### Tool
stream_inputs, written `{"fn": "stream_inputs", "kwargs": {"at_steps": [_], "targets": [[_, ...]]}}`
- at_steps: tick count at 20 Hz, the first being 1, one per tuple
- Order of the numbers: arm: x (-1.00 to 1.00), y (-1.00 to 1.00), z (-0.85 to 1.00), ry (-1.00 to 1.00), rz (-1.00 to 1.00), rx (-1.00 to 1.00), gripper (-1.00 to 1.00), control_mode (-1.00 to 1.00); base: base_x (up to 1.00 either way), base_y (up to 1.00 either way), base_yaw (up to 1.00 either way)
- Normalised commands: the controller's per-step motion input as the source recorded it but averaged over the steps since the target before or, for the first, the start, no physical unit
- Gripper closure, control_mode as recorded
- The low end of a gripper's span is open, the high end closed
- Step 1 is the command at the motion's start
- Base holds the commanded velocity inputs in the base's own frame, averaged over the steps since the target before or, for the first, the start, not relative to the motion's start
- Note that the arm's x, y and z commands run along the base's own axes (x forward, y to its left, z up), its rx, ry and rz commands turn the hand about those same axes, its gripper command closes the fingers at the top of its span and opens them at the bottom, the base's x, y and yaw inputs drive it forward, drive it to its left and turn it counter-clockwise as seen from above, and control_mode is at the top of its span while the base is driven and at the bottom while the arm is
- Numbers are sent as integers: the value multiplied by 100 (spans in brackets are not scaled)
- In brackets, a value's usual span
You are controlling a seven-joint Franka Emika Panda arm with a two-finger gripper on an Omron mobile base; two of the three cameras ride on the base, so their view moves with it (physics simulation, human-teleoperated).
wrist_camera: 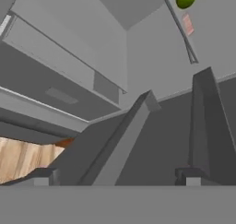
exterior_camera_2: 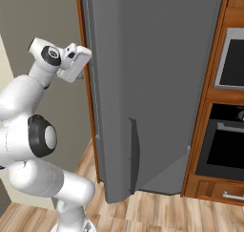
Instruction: Open the fridge, remove the mango, lime, and steak, and place them on any counter.
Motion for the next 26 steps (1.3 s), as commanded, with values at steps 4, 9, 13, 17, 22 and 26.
{"fn": "stream_inputs", "kwargs": {"at_steps": [4, 9, 13, 17, 22, 26], "targets": [[95, -51, -9, 0, -4, 0, -100, -100, 0, 0, 0], [36, -87, -8, 0, -7, -2, -100, -100, 0, 0, 0], [-2, -100, 0, -6, -4, 0, -100, -100, 0, 0, 0], [-33, -100, 0, -15, -2, 0, -100, -100, 0, 0, 0], [-72, -100, 0, -23, -3, 0, -100, -100, 0, 0, 0], [-90, -100, 0, -26, -4, 0, -100, -100, 0, 0, 0]]}}
